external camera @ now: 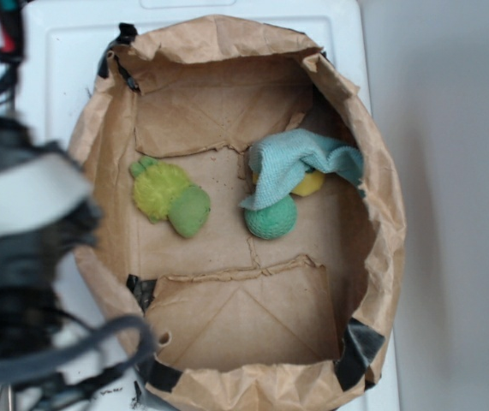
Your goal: Grab the green ball.
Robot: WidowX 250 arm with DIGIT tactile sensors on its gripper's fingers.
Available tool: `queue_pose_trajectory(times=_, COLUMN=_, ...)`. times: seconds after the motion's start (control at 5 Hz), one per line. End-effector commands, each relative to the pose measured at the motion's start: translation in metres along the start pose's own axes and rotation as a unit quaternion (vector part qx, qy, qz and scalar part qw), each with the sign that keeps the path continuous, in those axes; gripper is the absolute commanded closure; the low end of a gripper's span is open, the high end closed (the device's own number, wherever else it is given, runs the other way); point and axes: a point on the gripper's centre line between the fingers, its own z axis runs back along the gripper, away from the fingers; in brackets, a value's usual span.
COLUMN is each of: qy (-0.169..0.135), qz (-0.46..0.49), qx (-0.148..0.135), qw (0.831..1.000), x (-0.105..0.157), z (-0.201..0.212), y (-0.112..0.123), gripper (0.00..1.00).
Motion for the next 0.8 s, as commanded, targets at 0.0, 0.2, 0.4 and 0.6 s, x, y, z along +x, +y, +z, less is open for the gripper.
queue_pose_trajectory(times=0.0, qy=-0.080, qz=0.138, qx=-0.003, qw=0.987, x=0.053, z=-0.027, y=-0.001, gripper=0.00)
queue_pose_trajectory(times=0.2, qy=-0.109, qz=0.167, qx=0.001, qw=0.980, x=0.070, z=-0.042, y=0.001, gripper=0.00)
queue_pose_trajectory(times=0.4, qy=-0.119, qz=0.177, qx=0.005, qw=0.977, x=0.087, z=-0.055, y=-0.004, gripper=0.00)
queue_pose_trajectory(times=0.6, qy=-0.128, qz=0.189, qx=0.018, qw=0.973, x=0.099, z=-0.067, y=-0.004, gripper=0.00)
